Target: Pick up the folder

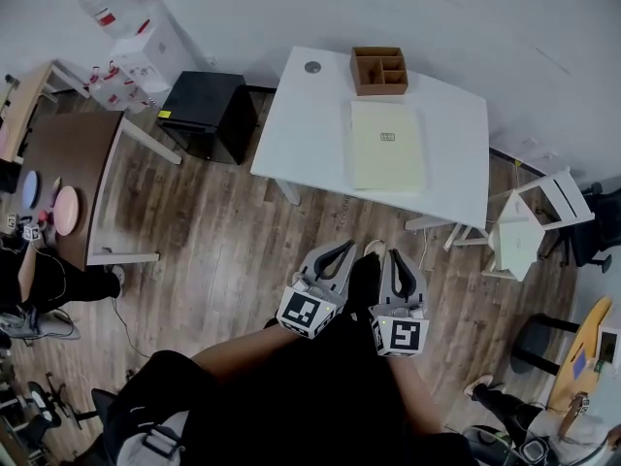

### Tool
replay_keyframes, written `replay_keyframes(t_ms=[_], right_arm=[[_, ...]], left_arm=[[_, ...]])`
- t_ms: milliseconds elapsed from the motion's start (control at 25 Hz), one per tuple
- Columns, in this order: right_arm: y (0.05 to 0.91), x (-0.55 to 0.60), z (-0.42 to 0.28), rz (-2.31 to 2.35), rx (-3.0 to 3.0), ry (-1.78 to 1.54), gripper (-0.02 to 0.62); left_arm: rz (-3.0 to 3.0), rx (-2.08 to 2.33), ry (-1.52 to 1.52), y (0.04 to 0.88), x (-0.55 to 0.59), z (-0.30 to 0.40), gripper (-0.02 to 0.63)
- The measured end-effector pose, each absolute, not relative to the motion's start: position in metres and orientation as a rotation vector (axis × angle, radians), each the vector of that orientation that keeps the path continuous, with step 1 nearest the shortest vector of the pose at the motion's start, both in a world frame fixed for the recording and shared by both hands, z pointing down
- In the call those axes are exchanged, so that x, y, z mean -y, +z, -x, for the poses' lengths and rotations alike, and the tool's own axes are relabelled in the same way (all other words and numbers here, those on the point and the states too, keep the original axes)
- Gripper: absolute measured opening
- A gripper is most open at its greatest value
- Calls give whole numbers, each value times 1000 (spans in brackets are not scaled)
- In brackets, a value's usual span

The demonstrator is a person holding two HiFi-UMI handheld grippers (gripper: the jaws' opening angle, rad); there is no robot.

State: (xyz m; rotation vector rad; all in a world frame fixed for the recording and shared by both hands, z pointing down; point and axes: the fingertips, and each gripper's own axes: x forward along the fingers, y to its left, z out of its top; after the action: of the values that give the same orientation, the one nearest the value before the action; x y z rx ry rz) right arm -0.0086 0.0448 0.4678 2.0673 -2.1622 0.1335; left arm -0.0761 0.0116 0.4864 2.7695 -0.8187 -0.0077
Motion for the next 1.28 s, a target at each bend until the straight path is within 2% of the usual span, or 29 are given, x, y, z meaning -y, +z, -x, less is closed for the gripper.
replay_keyframes(t_ms=[280,560,840,1280], right_arm=[[480,17,-31,-2053,2235,160,37],[501,84,-72,-1936,2346,328,38],[537,142,-136,-1882,2348,490,38],[611,182,-205,-1802,2269,635,38]], left_arm=[[-2733,946,40,501,43,61,14],[-2689,991,136,524,102,20,14],[-2681,1027,257,557,152,-35,14],[-2535,1149,437,611,206,-60,15]])
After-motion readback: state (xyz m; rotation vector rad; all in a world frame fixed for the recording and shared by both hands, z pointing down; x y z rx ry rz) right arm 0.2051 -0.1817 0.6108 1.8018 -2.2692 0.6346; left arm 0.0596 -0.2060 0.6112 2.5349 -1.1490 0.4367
